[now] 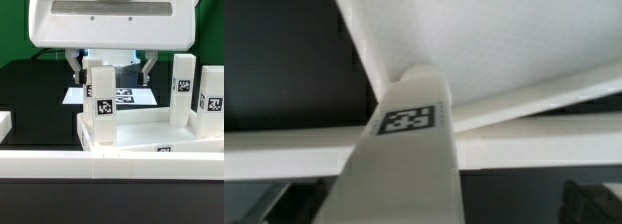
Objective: Assemble desk
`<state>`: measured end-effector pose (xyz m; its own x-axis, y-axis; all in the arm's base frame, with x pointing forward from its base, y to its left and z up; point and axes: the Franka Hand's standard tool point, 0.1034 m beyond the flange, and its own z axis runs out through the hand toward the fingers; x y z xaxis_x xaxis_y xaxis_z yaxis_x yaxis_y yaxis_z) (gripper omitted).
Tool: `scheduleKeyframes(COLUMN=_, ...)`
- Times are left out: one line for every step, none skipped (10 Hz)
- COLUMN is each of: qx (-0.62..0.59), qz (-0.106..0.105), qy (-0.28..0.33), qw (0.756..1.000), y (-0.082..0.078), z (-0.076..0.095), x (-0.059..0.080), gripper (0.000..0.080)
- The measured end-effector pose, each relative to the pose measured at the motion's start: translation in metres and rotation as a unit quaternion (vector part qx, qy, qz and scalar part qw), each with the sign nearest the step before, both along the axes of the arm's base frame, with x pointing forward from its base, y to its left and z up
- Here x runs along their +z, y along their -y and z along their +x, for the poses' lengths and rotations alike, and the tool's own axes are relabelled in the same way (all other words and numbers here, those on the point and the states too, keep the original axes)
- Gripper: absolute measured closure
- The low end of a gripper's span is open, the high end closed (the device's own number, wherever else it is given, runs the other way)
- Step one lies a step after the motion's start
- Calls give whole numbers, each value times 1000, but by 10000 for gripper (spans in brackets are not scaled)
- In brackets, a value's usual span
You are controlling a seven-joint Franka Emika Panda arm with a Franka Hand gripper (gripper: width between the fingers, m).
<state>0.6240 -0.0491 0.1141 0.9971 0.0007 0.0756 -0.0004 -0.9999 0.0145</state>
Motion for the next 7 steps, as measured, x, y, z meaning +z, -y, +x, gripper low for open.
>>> scheduleKeyframes(qx=19, qz=-3, qy=-1, qw=1000, y=2, z=0, x=0, gripper=165)
scheduleKeyframes(qx=32, qz=-4, qy=-1, qw=999, y=5, z=-1, x=0, gripper=165)
scheduleKeyframes(qx=29, qz=-4, qy=-2, qw=1000, y=6, z=-1, x=-1, gripper=338)
scheduleKeyframes(qx=30, qz=-4, qy=-1, qw=1000, y=6, z=0, x=-1, gripper=338)
scheduleKeyframes(qx=29, qz=-5, qy=-1, qw=1000, y=6, z=0, x=-1, gripper=513)
scheduleKeyframes(qx=27, qz=-5, qy=-1, qw=1000, y=6, z=0, x=-1, gripper=511)
scheduleKeyframes(qx=18, qz=-4, qy=-1, qw=1000, y=6, z=0, x=-1, gripper=511)
